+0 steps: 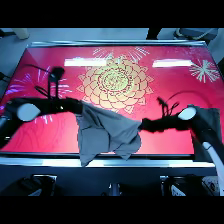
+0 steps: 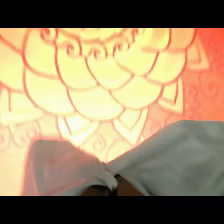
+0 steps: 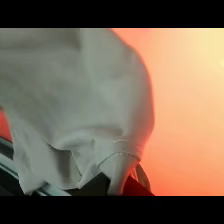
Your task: Fold the shirts.
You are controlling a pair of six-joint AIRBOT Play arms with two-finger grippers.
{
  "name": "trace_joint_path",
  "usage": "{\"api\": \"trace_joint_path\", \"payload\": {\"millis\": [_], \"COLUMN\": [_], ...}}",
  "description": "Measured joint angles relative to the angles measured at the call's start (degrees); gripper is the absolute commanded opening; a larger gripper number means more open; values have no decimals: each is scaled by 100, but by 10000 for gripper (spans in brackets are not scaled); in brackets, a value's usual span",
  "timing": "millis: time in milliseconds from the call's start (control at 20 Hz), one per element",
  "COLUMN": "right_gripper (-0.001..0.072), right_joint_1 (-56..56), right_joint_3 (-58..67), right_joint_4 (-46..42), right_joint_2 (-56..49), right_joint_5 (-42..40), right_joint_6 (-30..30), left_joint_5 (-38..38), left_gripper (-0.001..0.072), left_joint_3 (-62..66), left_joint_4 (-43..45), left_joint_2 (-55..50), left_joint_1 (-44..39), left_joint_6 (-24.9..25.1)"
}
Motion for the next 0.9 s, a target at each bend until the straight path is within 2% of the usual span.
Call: {"api": "trace_joint_path", "payload": {"millis": [200,400,650,900], "right_gripper": [25,25,25,26], "right_joint_1": [-179,-216,-229,-229], "right_joint_3": [2865,4446,4948,4594], "right_joint_4": [-835,-1355,-2135,-2841], "right_joint_2": [1027,1919,2284,1432], "right_joint_5": [90,-17,643,2597], "right_joint_6": [-66,297,1115,1390], "left_joint_5": [-199,-297,-883,-1731], "left_gripper": [22,22,22,22], "left_joint_3": [2562,4199,4618,3456], "left_joint_4": [490,651,1071,1351], "left_joint_2": [415,745,817,269], "left_joint_1": [68,83,83,87], "left_joint_6": [116,55,11,-4]}}
